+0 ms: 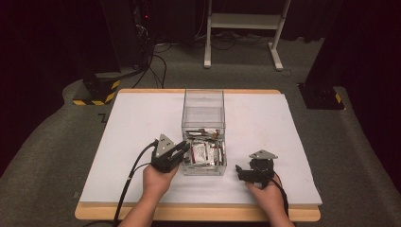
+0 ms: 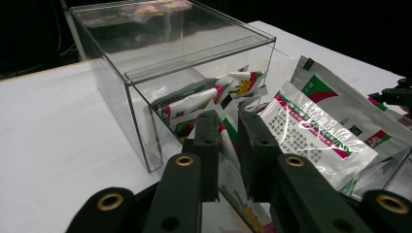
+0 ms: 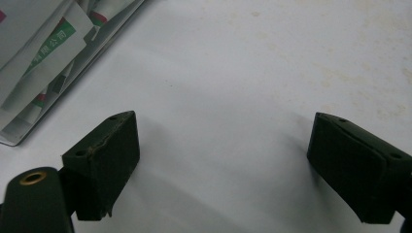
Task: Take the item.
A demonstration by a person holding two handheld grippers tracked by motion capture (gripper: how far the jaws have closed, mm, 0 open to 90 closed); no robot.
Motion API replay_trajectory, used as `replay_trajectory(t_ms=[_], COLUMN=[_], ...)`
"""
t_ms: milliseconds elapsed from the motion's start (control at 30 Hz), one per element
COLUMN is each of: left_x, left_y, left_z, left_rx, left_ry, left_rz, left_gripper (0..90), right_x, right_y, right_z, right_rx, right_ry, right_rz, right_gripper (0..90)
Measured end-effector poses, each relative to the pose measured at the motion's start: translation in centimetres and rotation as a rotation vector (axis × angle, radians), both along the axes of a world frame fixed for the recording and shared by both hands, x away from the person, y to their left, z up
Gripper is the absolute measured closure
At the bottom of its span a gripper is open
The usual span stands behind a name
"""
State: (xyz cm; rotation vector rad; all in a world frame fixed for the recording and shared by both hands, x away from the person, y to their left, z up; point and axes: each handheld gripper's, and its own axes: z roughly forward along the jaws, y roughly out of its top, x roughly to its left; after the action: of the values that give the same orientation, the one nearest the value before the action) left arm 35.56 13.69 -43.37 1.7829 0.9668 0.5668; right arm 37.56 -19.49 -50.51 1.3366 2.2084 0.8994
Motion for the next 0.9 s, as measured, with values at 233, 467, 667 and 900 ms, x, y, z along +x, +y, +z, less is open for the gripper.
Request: replay_trajectory(t_ms=[233, 467, 667, 900], left_x=[-0.20, -0.46, -0.56, -0.56], left_y=[0.02, -0.09, -0.04, 0.23], left_z=[-0.26, -0.28, -0.33, -0.18], left_rx=[-0.019, -0.019, -0.019, -0.053], left_ry=[-0.016, -0.035, -0.042, -0.042], left_rz=[0.010, 0.011, 0.009, 0.013], left_gripper=[85.9, 88.6, 88.7, 88.5], right_x=[0.00, 0.00, 0.00, 0.00], right_y=[-0.01, -0.01, -0.01, -0.01], right_z=[0.00, 0.00, 0.00, 0.00], right_rx=[-0.001, -0.001, -0.001, -0.001], right_ry=[0.000, 0.000, 0.000, 0.000], right_rz=[0.001, 0.001, 0.001, 0.001], right_gripper=[11.3, 11.4, 11.3, 11.3])
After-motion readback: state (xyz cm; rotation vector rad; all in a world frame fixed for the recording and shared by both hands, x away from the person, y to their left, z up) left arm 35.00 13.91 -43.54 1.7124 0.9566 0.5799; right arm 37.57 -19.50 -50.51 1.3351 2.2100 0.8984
